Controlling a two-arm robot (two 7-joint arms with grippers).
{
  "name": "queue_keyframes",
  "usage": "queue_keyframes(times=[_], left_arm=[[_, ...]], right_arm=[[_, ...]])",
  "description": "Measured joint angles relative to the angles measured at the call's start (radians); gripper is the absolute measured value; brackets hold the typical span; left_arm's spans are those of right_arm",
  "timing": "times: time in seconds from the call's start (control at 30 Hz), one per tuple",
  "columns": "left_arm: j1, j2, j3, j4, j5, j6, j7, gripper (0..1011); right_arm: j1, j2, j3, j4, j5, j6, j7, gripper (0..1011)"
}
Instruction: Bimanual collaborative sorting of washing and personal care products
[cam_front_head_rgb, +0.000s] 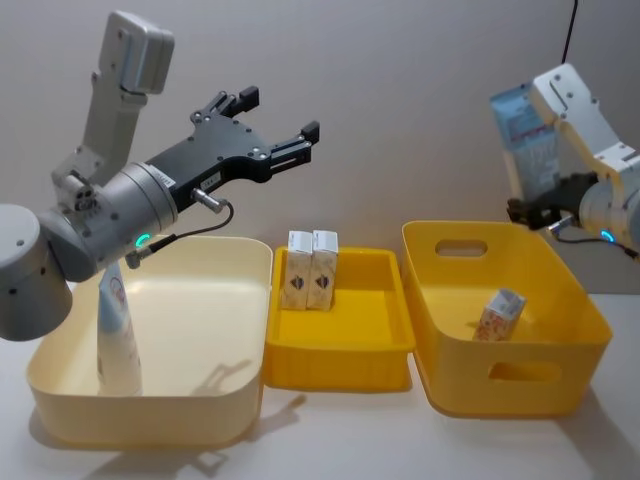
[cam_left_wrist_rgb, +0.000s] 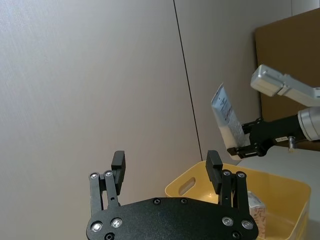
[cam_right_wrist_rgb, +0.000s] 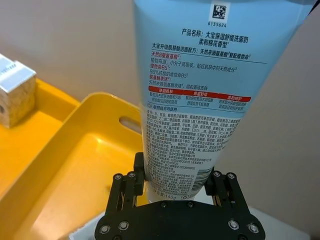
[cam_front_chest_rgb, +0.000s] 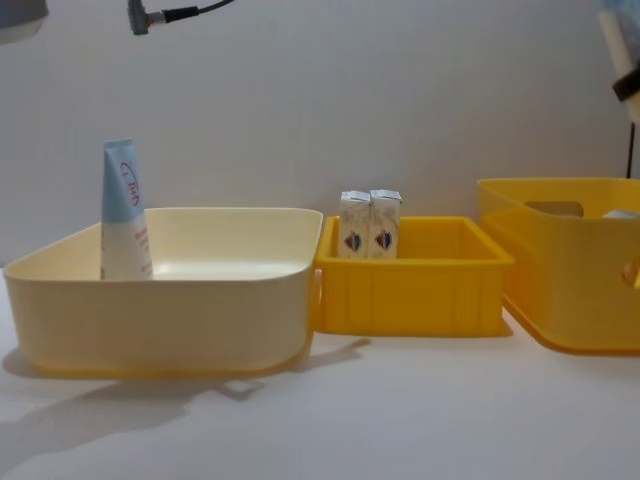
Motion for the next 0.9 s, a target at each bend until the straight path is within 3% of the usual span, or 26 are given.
queue_keyframes(times=[0.27, 0.57, 0.9], left_arm=[[0.000, 0.000, 0.000, 0.000, 0.000, 0.000, 0.000, 1002], [0.000, 0.000, 0.000, 0.000, 0.000, 0.000, 0.000, 1002], [0.000, 0.000, 0.000, 0.000, 0.000, 0.000, 0.000, 1002]], right_arm=[[0.089, -0.026, -0.035, 0.163, -0.007, 0.034, 0.075, 647], [0.171, -0.074, -0.071, 0.345, -0.005, 0.037, 0.175, 647], [0.195, -0.104, -0.066, 0.415, 0.007, -0.002, 0.201, 648]])
